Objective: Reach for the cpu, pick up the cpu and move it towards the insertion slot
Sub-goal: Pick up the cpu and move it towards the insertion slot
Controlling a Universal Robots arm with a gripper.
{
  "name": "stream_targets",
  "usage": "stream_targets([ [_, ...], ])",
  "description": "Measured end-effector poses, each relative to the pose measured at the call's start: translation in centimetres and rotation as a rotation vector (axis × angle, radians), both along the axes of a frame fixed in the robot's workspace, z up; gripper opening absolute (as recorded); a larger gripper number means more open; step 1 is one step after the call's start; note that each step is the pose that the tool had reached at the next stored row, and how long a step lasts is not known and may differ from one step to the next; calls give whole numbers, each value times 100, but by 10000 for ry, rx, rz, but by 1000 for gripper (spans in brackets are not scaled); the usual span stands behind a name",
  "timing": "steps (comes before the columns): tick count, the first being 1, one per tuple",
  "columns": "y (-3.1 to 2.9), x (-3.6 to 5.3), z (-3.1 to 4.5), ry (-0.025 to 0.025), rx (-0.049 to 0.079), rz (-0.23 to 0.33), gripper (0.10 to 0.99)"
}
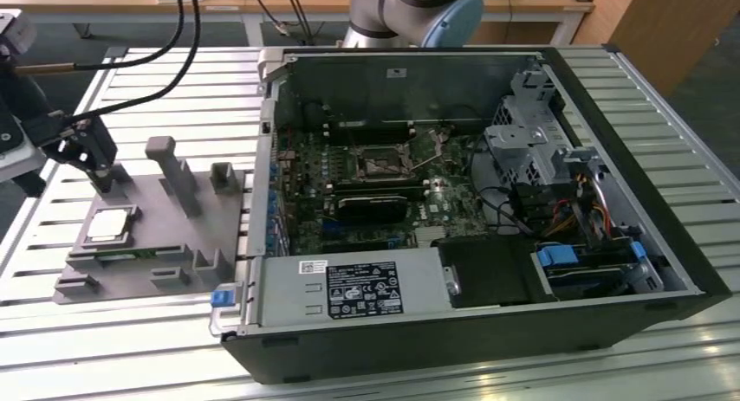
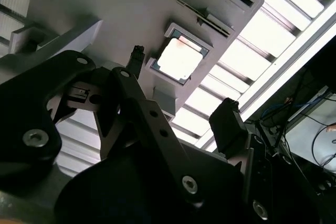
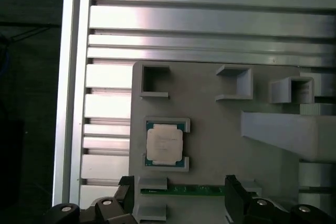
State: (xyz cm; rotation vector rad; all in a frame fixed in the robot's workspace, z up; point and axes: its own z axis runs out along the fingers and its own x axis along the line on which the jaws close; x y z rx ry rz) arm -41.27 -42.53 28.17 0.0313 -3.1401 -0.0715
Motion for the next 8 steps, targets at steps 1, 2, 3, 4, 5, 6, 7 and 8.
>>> stream_targets([
  [1, -1, 0, -19, 1, 0, 8, 776],
  [2, -1, 0, -37, 1, 0, 16, 776],
  [3, -2, 0, -55, 1, 0, 22, 776],
  [4, -2, 0, -73, 0, 1, 23, 776],
  [5, -2, -1, -91, 0, 1, 25, 776],
  [6, -2, -9, -109, 0, 1, 25, 776],
  [7, -3, -20, -127, 2, 0, 25, 776],
  [8, -2, -30, -145, 0, 1, 24, 776],
])
